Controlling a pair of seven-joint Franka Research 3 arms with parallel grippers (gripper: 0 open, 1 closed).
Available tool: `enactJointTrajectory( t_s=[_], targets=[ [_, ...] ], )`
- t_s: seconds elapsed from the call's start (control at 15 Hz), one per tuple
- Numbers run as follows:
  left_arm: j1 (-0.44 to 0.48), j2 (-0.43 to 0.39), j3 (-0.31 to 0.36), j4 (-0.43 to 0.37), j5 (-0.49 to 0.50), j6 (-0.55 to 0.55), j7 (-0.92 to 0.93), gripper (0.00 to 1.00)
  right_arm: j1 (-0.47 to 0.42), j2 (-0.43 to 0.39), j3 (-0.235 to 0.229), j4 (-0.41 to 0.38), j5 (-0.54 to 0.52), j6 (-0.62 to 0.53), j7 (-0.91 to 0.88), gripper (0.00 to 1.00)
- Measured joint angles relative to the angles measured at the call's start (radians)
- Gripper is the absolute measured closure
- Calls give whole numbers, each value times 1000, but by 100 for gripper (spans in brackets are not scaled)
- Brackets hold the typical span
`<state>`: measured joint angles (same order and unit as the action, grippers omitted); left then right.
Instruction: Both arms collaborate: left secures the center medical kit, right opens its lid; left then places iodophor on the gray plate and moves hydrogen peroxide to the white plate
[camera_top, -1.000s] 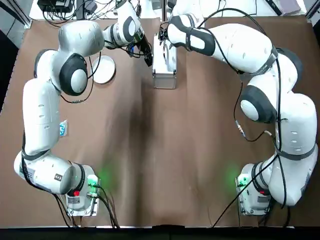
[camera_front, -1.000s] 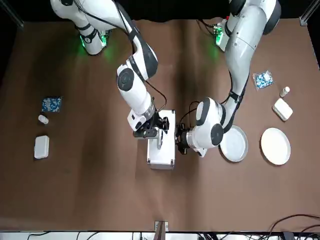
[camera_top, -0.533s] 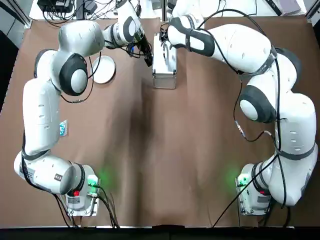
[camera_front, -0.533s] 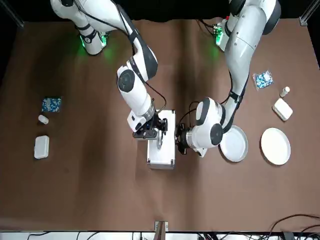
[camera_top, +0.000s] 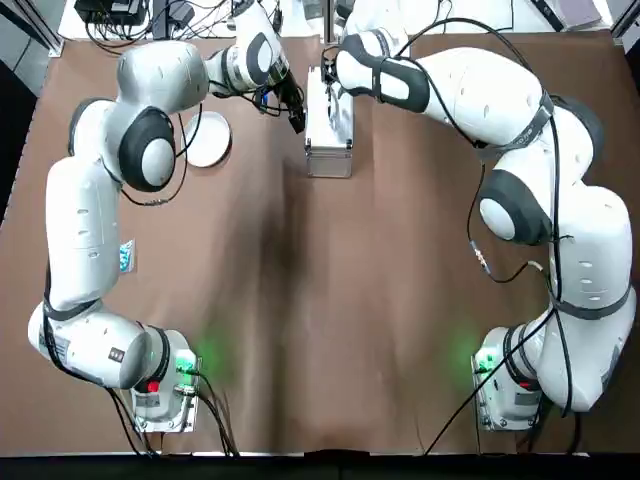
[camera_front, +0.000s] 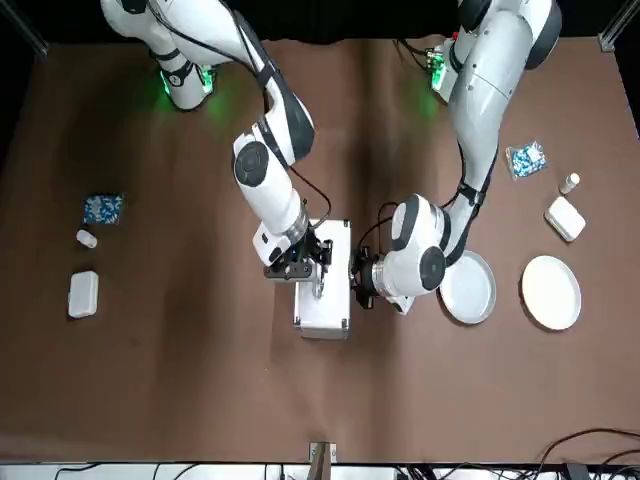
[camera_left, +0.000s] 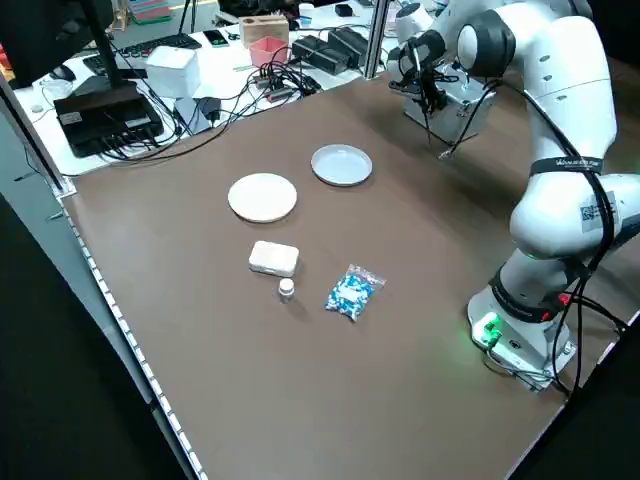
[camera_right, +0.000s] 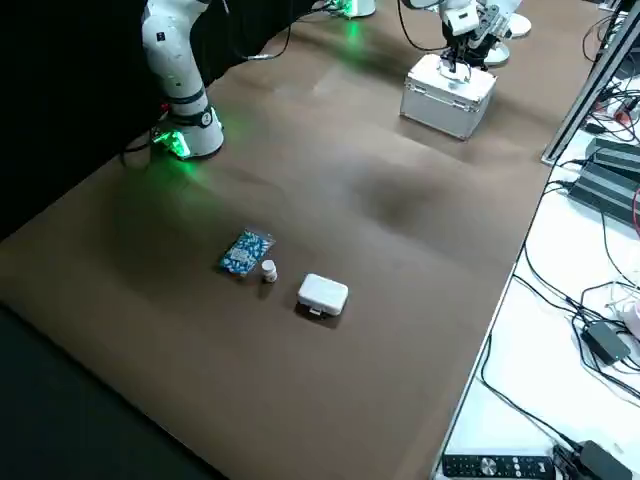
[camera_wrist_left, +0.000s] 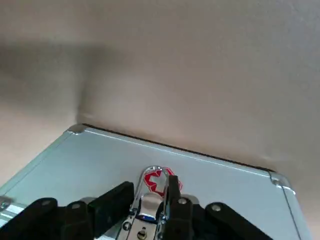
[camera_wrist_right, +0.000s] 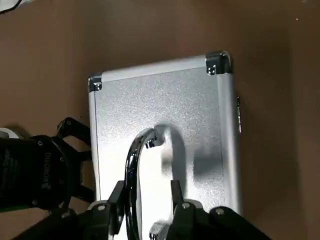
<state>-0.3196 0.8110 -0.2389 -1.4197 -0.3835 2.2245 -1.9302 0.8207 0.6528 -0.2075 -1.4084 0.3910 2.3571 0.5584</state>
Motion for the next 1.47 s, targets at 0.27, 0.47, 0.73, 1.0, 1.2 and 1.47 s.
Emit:
enactJointTrajectory(
  t_s=[0.27, 0.47, 0.73, 1.0, 1.2, 1.47],
  targets=[
    [0, 0, 0, 0, 0, 0, 0, 66, -2, 2, -1, 0, 0, 0, 0, 59],
    [0, 0, 0, 0, 0, 0, 0, 66, -4, 2, -1, 0, 0, 0, 0, 63],
    [0, 0, 0, 0, 0, 0, 0, 66, -4, 2, 0, 1, 0, -1, 0, 88],
    [0, 0, 0, 0, 0, 0, 0, 66, -4, 2, 1, 2, 0, -2, 11, 88],
    [0, 0, 0, 0, 0, 0, 0, 66, -5, 2, 0, 5, 0, -13, 13, 88],
    [0, 0, -1, 1, 0, -1, 0, 66, -42, 2, 12, 48, 17, -102, 15, 88]
  ],
)
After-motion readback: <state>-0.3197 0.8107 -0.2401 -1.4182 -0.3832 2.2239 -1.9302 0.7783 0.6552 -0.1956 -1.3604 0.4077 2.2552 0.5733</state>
